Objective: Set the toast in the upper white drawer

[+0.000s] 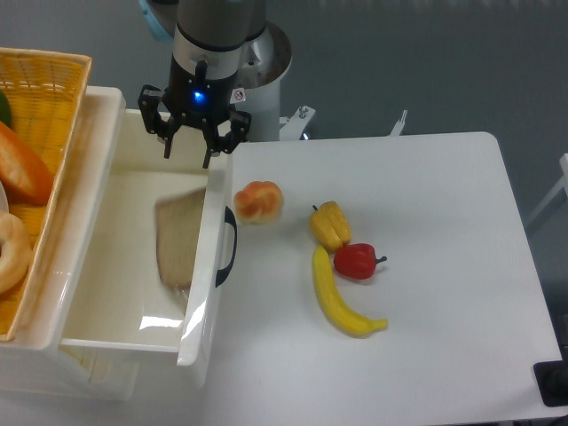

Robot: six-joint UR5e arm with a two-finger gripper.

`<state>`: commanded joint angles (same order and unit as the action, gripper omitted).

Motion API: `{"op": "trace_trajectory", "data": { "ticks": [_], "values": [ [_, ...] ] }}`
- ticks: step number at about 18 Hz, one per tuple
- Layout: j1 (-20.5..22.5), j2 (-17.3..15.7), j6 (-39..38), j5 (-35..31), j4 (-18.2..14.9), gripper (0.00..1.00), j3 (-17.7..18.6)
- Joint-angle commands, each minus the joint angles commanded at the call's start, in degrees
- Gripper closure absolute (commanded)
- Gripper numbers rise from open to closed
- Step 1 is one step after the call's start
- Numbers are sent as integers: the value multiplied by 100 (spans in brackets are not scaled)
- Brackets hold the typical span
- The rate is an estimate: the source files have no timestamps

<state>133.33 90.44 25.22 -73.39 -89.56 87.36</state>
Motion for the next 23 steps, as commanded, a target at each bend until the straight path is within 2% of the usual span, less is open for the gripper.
{"op": "trace_trajectory", "data": {
  "ticks": [2, 3, 6, 10, 13, 18, 23],
  "values": [
    [0, 9, 26, -17, 17, 23, -18],
    [9, 9, 26, -305, 0, 0, -18],
    [70, 26, 44, -527, 17, 0, -61],
    [114, 105, 62, -852, 403, 0, -62],
    [281, 105, 79, -861, 615, 0, -26],
    [571, 123, 667, -888, 624, 0, -26],
    [642, 202, 1081, -1555, 606, 0, -18]
  ]
}}
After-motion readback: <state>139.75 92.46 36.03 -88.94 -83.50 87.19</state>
